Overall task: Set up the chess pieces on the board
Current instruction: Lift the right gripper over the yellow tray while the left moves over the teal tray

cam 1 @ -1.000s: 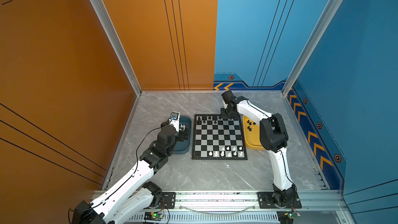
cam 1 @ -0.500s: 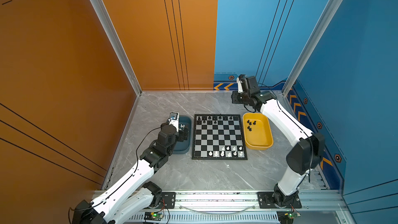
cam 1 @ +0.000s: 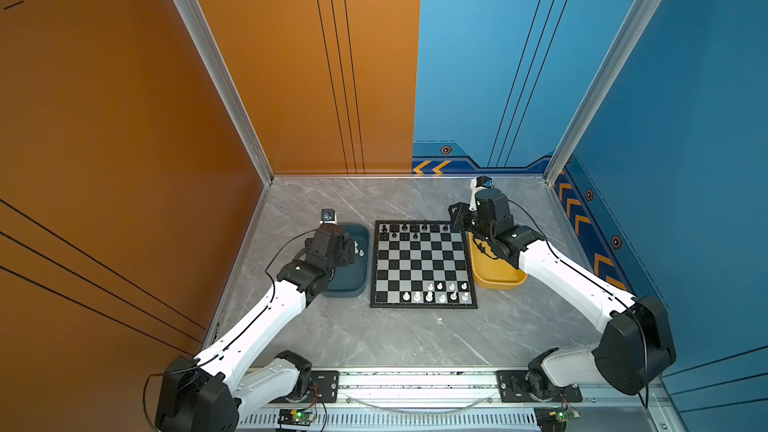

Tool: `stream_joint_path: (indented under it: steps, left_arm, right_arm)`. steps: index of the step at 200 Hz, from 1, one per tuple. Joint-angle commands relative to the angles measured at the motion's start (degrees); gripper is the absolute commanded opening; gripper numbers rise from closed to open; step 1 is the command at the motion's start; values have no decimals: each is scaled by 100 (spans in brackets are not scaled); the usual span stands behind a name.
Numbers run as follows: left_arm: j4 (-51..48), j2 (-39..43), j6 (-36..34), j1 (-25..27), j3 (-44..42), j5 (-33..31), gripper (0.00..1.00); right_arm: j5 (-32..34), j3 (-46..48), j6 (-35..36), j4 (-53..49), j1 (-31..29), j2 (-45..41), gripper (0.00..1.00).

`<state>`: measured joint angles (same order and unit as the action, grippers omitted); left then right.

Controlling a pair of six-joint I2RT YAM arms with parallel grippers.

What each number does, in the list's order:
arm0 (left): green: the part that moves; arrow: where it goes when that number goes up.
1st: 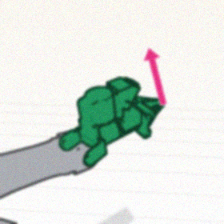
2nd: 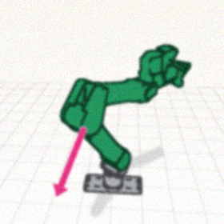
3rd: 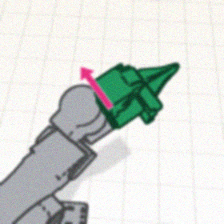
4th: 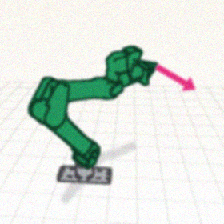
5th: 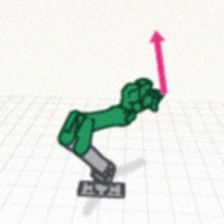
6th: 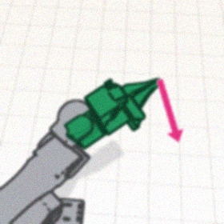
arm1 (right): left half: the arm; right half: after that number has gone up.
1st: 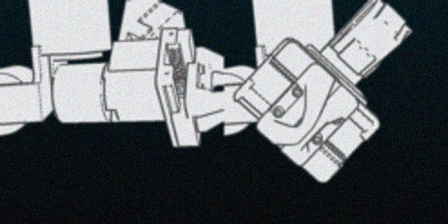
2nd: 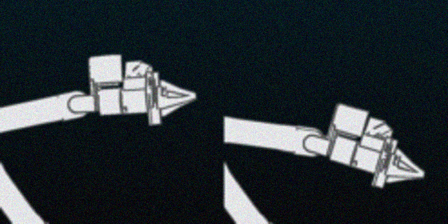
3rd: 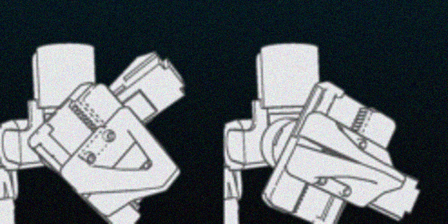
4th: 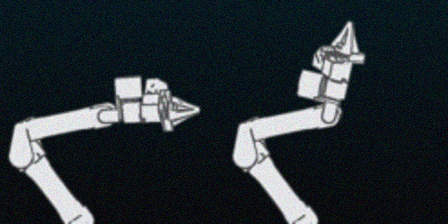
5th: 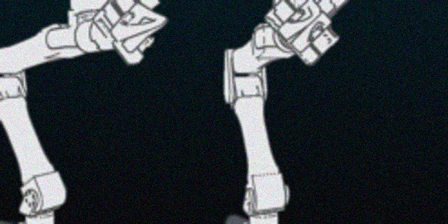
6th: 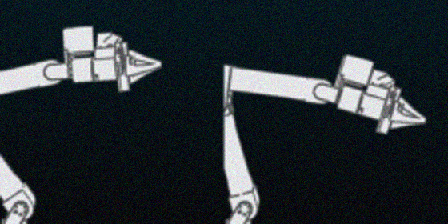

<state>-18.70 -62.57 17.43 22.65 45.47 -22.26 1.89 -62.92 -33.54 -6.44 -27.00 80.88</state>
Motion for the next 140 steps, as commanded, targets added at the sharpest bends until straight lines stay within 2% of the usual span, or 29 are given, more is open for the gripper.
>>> stream_joint_path:
  steps: [1,48,140]
  left_arm:
    - [-459,-161,377,-272,197,338,82]
    - [-846,-740,589,-726,508,762,79]
    - [-837,-2203,567,-955,1170,1161,67]
  right_arm:
    - [202,5,-72,402,-15,-261,33]
    - [282,98,83,249,9,-428,33]
    - [255,273,111,347,186,-530,34]
